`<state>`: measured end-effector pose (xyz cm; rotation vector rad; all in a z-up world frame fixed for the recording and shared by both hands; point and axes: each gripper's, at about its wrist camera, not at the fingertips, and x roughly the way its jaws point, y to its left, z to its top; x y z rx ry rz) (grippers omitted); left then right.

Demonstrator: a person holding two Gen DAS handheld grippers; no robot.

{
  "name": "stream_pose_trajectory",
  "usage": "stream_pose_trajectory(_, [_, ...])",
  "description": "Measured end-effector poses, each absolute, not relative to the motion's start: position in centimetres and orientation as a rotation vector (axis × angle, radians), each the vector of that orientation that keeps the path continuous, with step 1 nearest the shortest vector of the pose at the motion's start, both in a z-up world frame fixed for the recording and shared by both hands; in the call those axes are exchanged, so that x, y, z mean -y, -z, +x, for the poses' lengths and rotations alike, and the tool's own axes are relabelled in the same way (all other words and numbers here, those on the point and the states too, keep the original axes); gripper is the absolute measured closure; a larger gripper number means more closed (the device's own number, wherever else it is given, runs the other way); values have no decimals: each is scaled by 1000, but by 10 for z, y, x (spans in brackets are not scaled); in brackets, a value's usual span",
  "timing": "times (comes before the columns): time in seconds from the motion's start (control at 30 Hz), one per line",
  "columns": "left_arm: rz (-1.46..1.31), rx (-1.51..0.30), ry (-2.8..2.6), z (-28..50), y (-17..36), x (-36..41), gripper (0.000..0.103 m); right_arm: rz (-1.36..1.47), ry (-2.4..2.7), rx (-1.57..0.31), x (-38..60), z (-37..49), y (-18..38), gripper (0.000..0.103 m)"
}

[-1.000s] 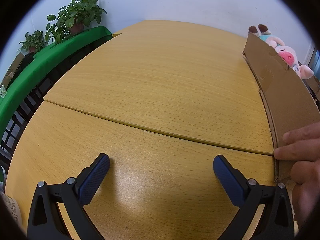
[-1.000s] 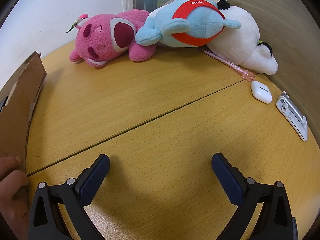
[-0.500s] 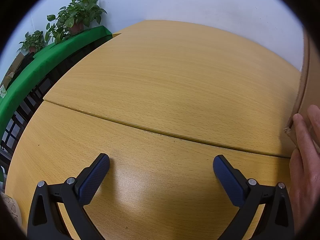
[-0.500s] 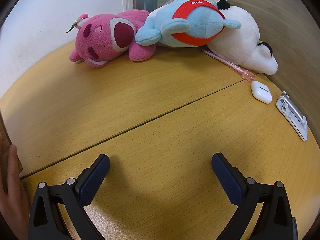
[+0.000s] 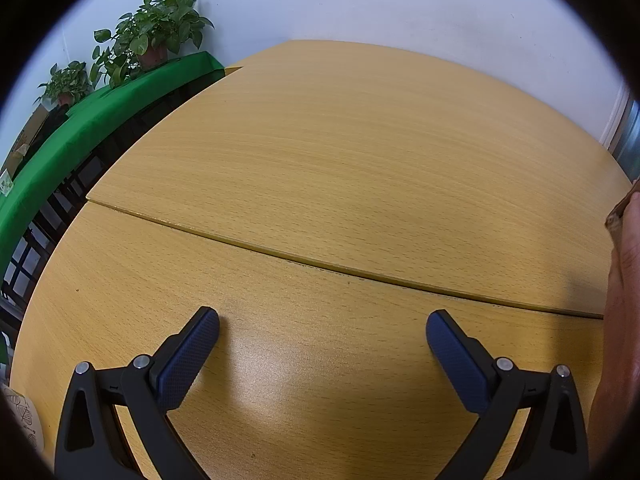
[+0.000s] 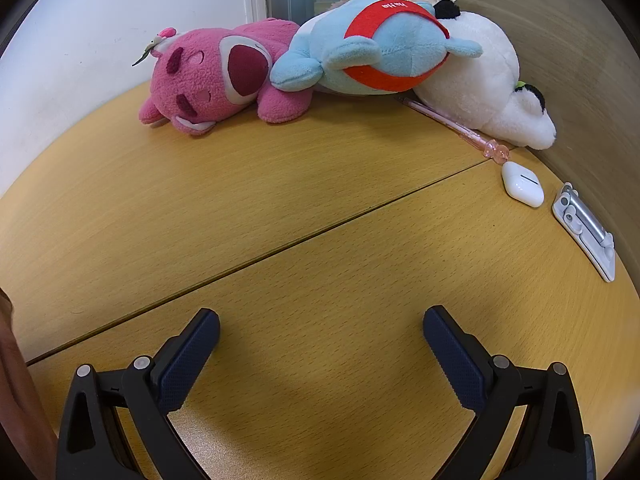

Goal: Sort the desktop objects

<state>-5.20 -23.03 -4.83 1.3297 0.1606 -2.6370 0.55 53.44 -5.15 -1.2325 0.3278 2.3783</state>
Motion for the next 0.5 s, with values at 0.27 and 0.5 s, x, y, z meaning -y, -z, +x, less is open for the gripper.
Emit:
stream_pose_trajectory(0.27, [1329, -161, 2637, -52, 48, 230, 0, -1234, -2379, -328, -535, 5, 53, 0])
stream_pose_trajectory(0.5, [1328, -160, 2637, -52, 49, 230, 0, -1234, -2379, -328, -535, 5, 51, 0])
